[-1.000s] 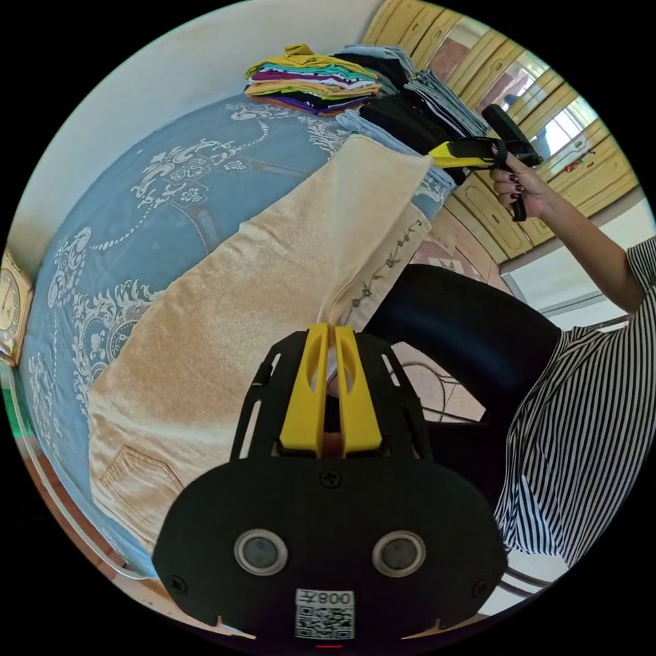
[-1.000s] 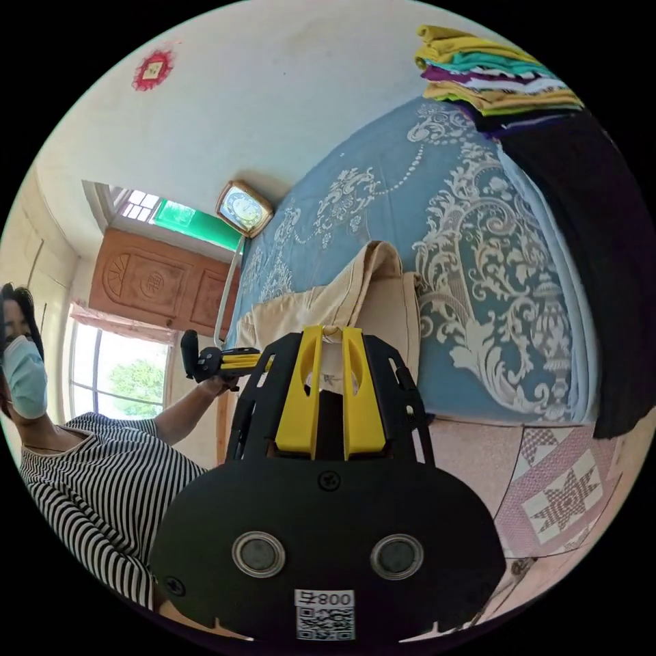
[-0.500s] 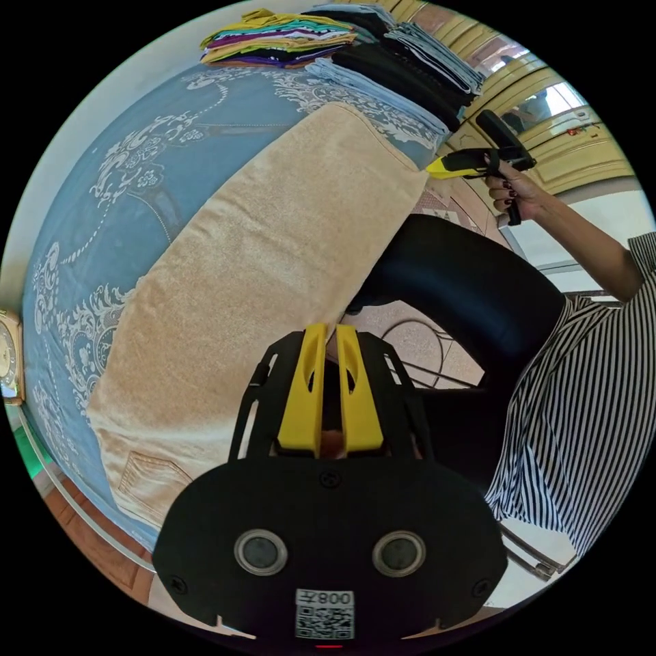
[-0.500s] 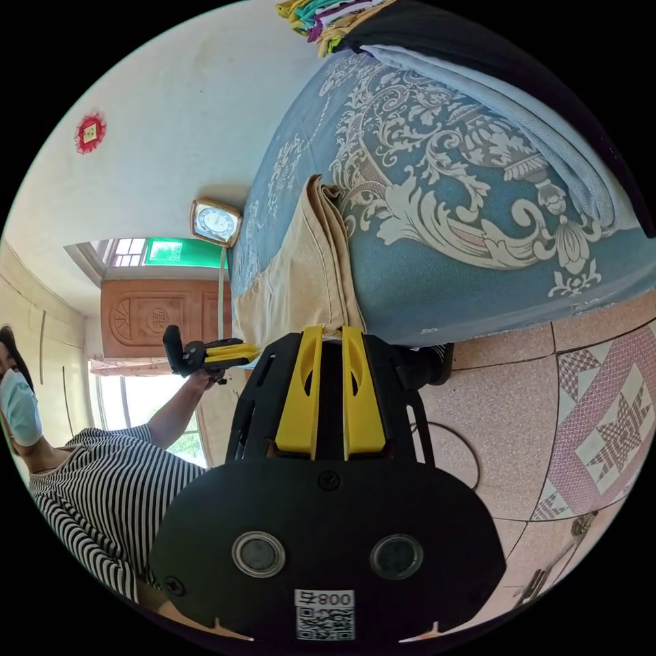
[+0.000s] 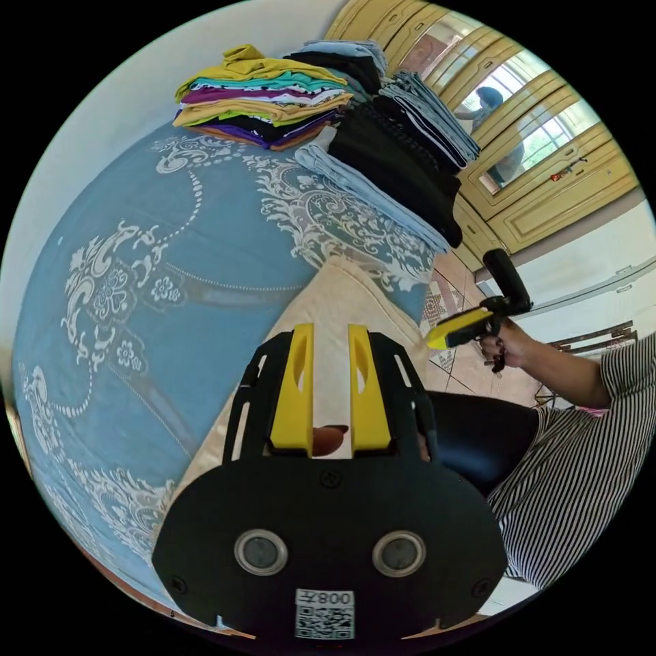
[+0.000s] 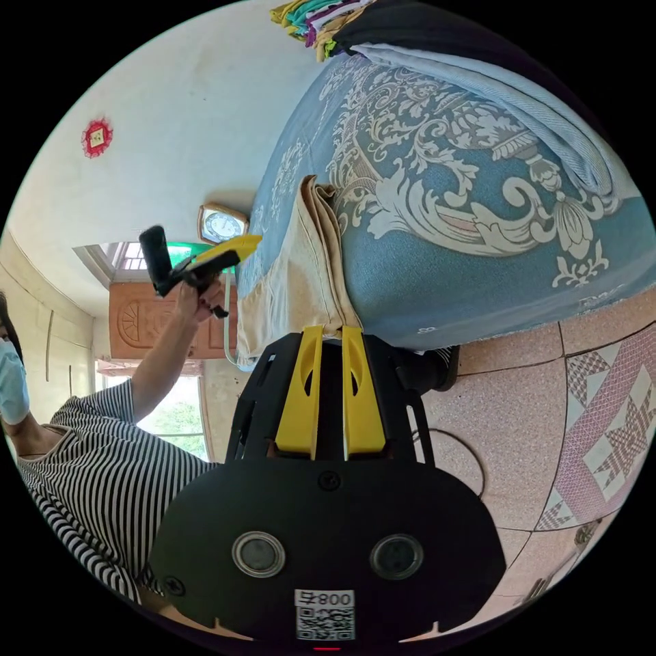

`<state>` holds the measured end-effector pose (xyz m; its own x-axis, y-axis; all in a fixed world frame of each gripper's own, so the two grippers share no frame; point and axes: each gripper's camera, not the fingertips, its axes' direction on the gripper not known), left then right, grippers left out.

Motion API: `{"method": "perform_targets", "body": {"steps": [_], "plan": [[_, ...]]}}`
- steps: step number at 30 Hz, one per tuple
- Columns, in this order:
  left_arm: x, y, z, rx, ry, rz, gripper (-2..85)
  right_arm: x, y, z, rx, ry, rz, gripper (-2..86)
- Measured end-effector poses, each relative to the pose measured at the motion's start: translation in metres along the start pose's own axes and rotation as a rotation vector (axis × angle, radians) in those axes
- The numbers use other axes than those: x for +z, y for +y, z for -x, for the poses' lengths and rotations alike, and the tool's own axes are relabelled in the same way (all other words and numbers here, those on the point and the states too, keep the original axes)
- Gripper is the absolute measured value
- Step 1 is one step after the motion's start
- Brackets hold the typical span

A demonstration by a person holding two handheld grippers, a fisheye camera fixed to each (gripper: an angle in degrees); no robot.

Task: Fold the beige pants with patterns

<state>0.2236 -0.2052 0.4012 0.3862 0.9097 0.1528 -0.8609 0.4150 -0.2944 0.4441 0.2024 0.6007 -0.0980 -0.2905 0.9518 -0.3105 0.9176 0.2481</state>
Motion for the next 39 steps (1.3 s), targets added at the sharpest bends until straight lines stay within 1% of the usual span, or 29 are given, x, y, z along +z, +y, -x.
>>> {"method": "perform_targets", "body": {"steps": [4, 7, 10, 14, 19, 24, 29, 33, 36, 39], "plan": [[0.021, -0.046, 0.020, -0.022, 0.093, 0.036, 7.3, -0.014, 0.014, 0.012, -0.015, 0.017, -0.001, 5.2], [0.041, -0.062, 0.025, -0.023, 0.145, 0.110, 4.2, -0.023, 0.024, 0.020, -0.019, 0.027, -0.003, 5.2], [0.039, -0.066, 0.027, -0.038, 0.159, 0.075, 1.8, -0.031, 0.033, 0.028, -0.030, 0.041, -0.004, 5.1], [0.014, -0.063, 0.028, -0.058, 0.197, -0.042, 0.7, -0.047, 0.048, 0.041, -0.048, 0.028, -0.019, 5.0], [-0.012, -0.064, 0.019, -0.037, 0.165, -0.133, 0.4, -0.067, 0.067, 0.061, -0.094, -0.009, -0.038, 5.0], [0.006, -0.088, 0.011, -0.013, 0.089, -0.054, 0.6, -0.073, 0.079, 0.057, -0.072, -0.004, -0.041, 4.8], [0.043, -0.113, 0.004, 0.006, 0.004, 0.075, 1.9, -0.070, 0.088, 0.046, -0.040, 0.036, -0.025, 5.0], [0.042, -0.124, 0.001, 0.031, 0.017, 0.065, 4.4, -0.077, 0.093, 0.043, -0.020, 0.021, -0.036, 5.3], [0.037, -0.131, 0.002, 0.047, 0.065, 0.044, 7.1, -0.093, 0.104, 0.041, 0.003, 0.043, -0.098, 5.5], [0.046, -0.141, 0.004, 0.054, 0.057, 0.096, 8.8, -0.110, 0.113, 0.031, 0.025, 0.005, -0.169, 7.3]]}}
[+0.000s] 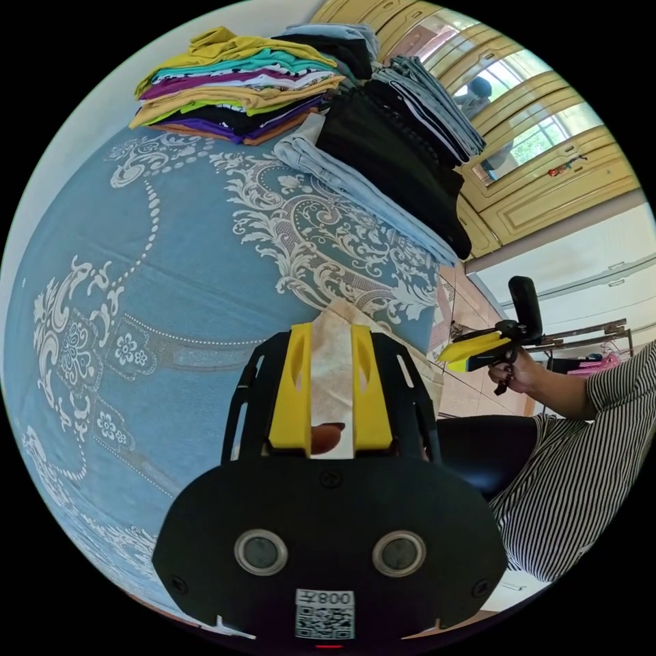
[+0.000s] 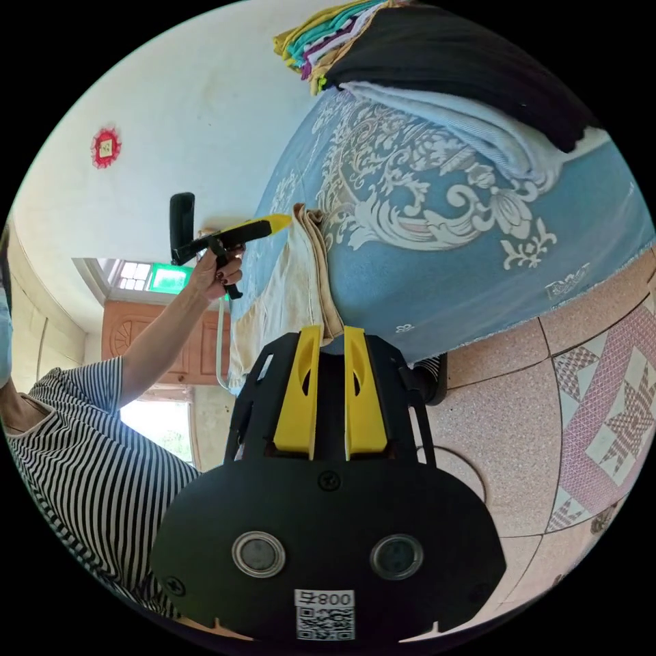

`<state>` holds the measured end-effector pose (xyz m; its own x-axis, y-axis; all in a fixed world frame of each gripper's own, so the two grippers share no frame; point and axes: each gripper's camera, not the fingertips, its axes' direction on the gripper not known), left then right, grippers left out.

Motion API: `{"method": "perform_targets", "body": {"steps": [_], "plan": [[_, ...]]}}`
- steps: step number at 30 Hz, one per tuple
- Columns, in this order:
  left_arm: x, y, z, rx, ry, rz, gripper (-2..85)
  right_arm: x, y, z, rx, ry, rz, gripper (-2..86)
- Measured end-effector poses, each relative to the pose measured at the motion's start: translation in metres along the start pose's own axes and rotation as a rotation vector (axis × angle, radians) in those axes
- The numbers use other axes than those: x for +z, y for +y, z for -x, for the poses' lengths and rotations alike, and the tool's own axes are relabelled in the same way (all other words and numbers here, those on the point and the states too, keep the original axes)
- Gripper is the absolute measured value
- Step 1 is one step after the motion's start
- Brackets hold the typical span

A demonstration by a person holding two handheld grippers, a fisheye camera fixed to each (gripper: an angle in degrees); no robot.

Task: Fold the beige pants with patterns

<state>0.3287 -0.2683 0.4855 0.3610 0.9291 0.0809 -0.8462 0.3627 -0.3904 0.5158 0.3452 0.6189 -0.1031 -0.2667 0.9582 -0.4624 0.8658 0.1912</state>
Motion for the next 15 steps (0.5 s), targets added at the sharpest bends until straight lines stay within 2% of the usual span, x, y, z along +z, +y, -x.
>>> {"method": "perform_targets", "body": {"steps": [4, 8, 15], "plan": [[0.017, -0.010, 0.004, -0.019, 0.026, 0.056, 9.1, 0.004, -0.003, -0.011, 0.031, -0.043, 0.024, 9.5], [0.018, -0.013, 0.003, -0.002, 0.043, 0.085, 5.7, 0.015, -0.009, -0.016, 0.063, -0.107, 0.041, 7.7], [-0.022, -0.004, -0.018, 0.060, 0.007, -0.043, 2.8, -0.010, -0.012, -0.002, -0.016, -0.204, 0.020, 3.4]]}}
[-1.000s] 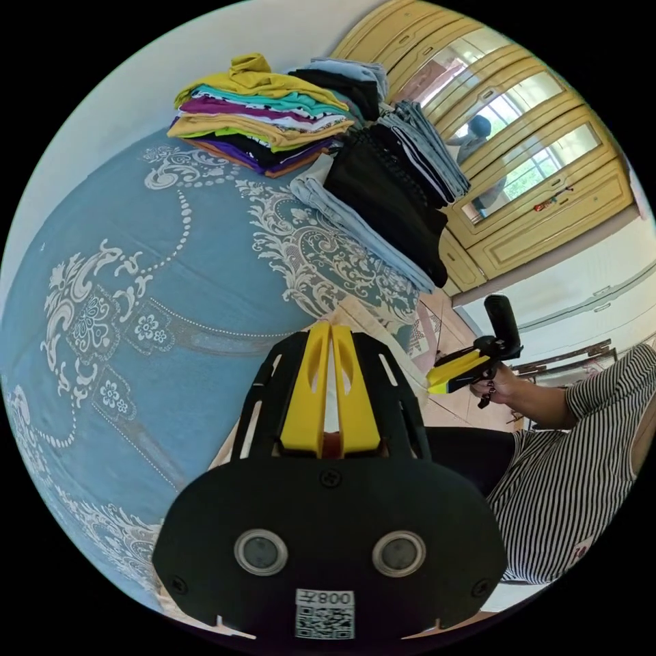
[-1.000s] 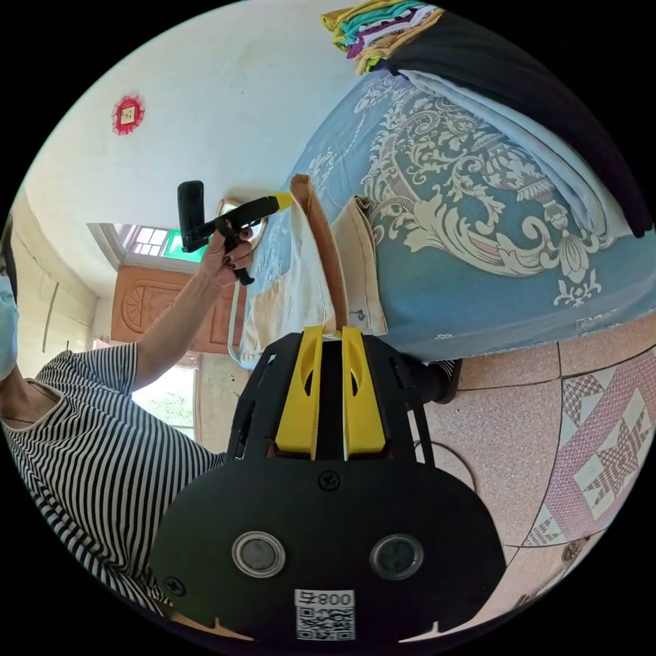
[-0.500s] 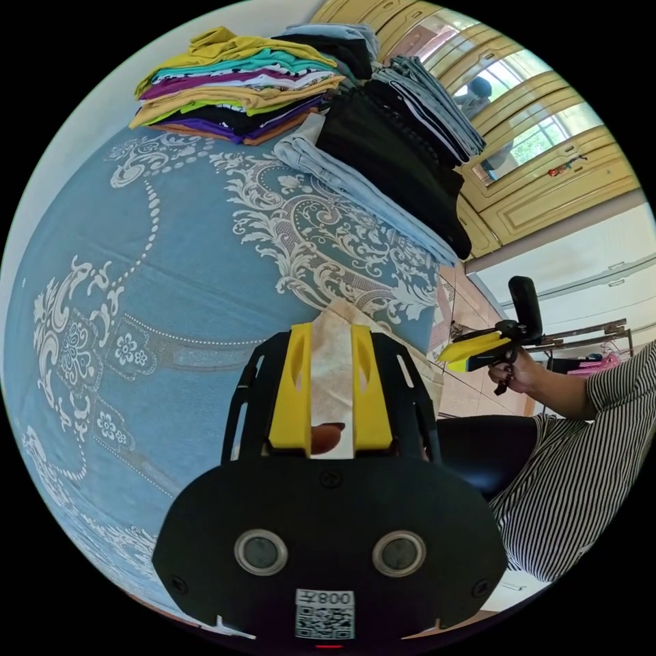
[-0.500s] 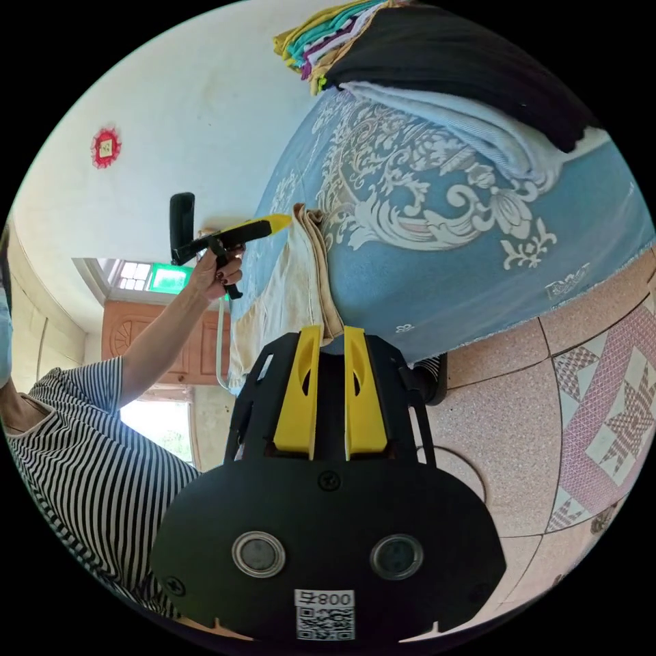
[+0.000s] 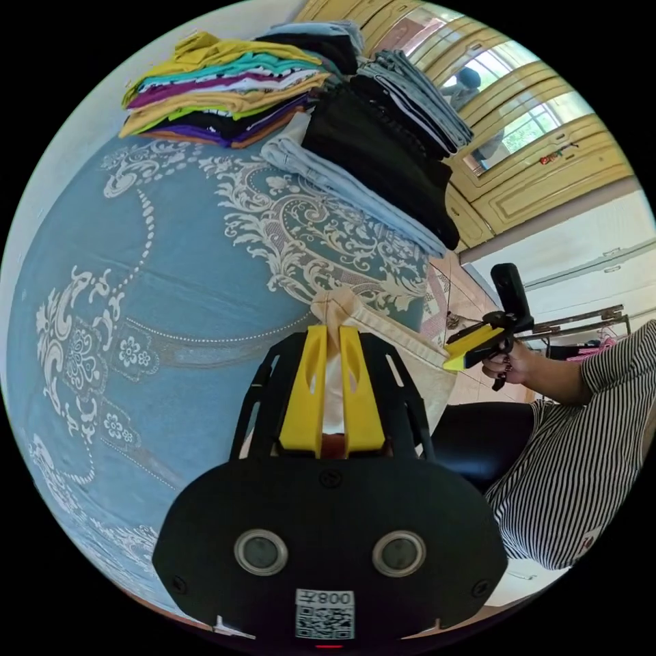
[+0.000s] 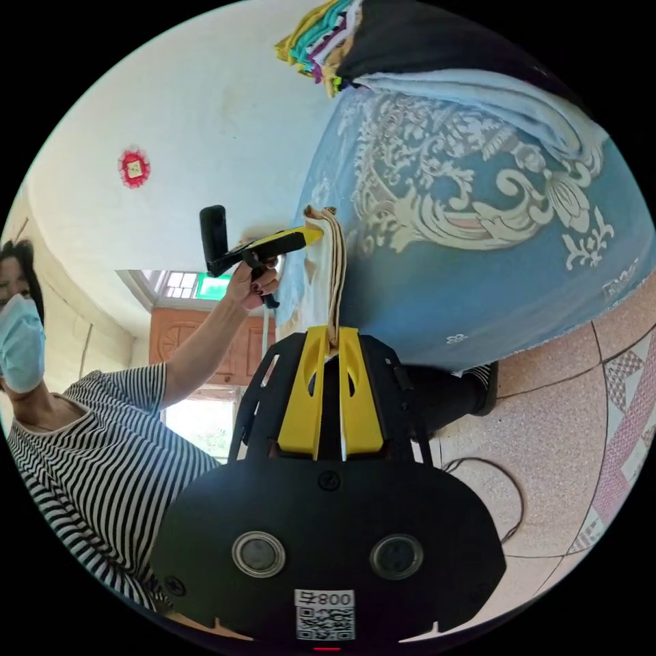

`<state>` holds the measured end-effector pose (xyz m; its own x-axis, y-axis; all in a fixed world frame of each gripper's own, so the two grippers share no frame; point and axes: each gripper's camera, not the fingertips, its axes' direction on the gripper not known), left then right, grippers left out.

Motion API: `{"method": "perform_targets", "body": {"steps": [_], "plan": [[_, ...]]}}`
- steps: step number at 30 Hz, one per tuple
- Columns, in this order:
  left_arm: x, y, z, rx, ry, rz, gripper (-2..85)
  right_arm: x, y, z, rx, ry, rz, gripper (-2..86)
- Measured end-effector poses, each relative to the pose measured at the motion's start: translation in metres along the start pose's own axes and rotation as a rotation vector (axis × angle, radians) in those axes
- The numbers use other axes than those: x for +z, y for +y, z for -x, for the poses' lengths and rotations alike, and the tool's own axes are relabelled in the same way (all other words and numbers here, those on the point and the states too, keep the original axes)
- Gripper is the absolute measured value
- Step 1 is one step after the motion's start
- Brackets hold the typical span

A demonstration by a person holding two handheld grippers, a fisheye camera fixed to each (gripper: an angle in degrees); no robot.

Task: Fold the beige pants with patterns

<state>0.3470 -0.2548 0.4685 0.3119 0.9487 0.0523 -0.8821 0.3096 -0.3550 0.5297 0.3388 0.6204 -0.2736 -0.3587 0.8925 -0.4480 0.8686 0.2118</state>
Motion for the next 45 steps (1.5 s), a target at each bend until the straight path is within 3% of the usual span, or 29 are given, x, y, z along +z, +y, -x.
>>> {"method": "perform_targets", "body": {"steps": [4, 7, 13, 26, 37, 45], "plan": [[0.007, -0.003, -0.002, -0.015, -0.043, 0.002, 3.5, -0.005, -0.010, 0.009, -0.061, 0.068, 0.008, 3.1], [0.032, -0.007, 0.001, -0.046, -0.046, 0.064, 5.4, 0.004, -0.018, -0.022, 0.027, 0.105, 0.045, 3.1], [0.028, -0.003, -0.006, -0.052, -0.066, 0.013, 6.3, -0.006, -0.010, -0.042, 0.077, 0.114, 0.016, 4.3], [0.015, 0.017, -0.023, -0.041, -0.101, -0.044, 2.5, 0.008, -0.030, -0.087, 0.171, -0.036, -0.053, 3.2], [0.036, 0.032, -0.029, -0.062, -0.168, 0.006, 4.4, 0.040, -0.066, -0.131, 0.135, 0.131, 0.008, 1.7], [0.014, 0.065, -0.043, -0.071, -0.164, -0.124, 2.8, 0.061, -0.079, -0.164, 0.106, 0.153, -0.021, 0.5]]}}
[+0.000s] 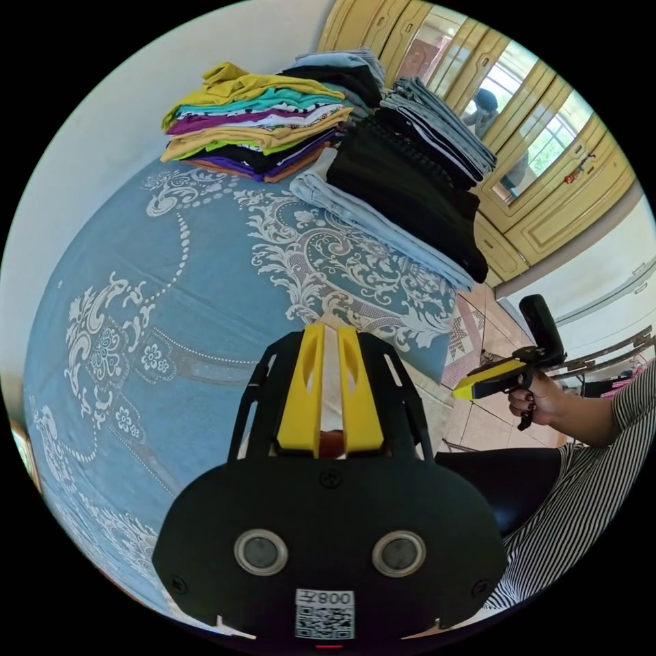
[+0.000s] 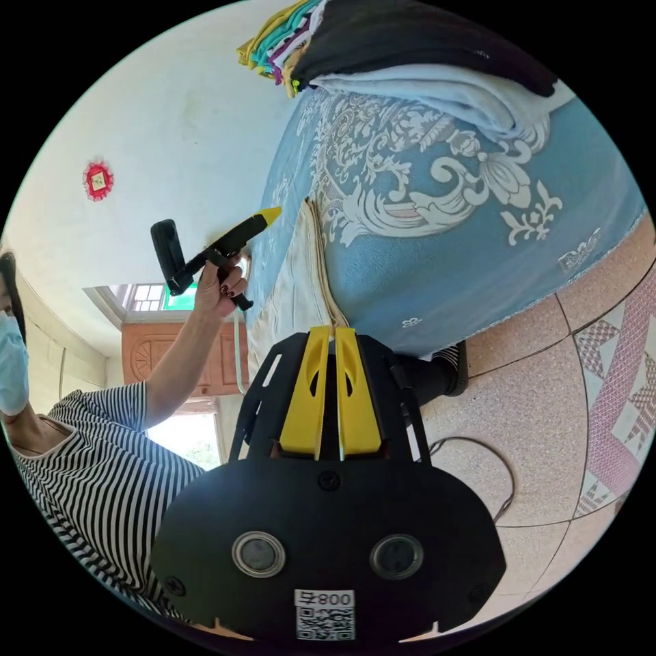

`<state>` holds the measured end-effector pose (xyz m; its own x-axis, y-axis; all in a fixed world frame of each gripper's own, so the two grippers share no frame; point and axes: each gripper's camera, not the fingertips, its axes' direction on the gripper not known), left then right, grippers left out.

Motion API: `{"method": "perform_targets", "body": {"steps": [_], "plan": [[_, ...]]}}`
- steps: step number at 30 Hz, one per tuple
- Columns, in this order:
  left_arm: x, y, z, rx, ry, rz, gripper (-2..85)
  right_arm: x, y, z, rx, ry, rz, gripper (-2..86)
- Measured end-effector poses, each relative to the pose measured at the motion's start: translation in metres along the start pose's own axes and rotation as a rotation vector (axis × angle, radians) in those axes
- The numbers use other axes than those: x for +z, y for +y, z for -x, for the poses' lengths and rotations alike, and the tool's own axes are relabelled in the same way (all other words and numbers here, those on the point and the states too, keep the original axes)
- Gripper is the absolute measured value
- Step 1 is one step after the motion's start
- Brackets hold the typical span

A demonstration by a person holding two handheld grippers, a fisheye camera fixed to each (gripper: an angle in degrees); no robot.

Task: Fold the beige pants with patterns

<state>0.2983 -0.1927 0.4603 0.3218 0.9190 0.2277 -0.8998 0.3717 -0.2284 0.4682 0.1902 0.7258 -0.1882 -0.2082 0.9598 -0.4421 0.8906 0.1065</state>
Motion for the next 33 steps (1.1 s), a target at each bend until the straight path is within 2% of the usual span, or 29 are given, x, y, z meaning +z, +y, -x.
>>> {"method": "perform_targets", "body": {"steps": [4, 9, 11, 15, 21, 27, 29, 30, 31, 33], "plan": [[0.029, 0.016, -0.005, 0.026, -0.089, 0.137, 1.2, 0.013, -0.014, -0.005, -0.069, 0.035, -0.045, 0.2], [0.013, 0.036, -0.002, -0.039, -0.071, 0.090, 0.4, 0.070, -0.037, -0.013, -0.165, 0.064, 0.045, 0.1], [0.001, 0.052, -0.002, -0.061, -0.063, 0.041, 0.3, 0.100, -0.044, -0.027, -0.181, 0.145, 0.080, 0.0], [0.009, 0.069, 0.001, -0.081, -0.118, 0.094, 0.2, 0.124, -0.054, -0.056, -0.154, 0.104, 0.068, 0.0], [-0.031, 0.112, 0.004, -0.165, -0.120, -0.012, 0.2, 0.166, -0.073, -0.072, -0.220, 0.211, 0.083, 0.0], [-0.082, 0.234, 0.040, -0.456, -0.396, 0.012, 0.2, 0.227, -0.105, -0.076, -0.364, 0.293, 0.111, 0.1], [-0.076, 0.288, 0.066, -0.591, -0.377, 0.183, 0.3, 0.262, -0.121, -0.080, -0.419, 0.275, 0.151, 0.1], [-0.075, 0.301, 0.071, -0.617, -0.351, 0.202, 0.3, 0.272, -0.126, -0.081, -0.431, 0.264, 0.166, 0.1], [-0.088, 0.322, 0.074, -0.649, -0.295, 0.121, 0.4, 0.293, -0.134, -0.083, -0.452, 0.243, 0.187, 0.1], [-0.110, 0.346, 0.079, -0.707, -0.304, 0.070, 0.6, 0.327, -0.146, -0.083, -0.499, 0.208, 0.230, 0.1]]}}
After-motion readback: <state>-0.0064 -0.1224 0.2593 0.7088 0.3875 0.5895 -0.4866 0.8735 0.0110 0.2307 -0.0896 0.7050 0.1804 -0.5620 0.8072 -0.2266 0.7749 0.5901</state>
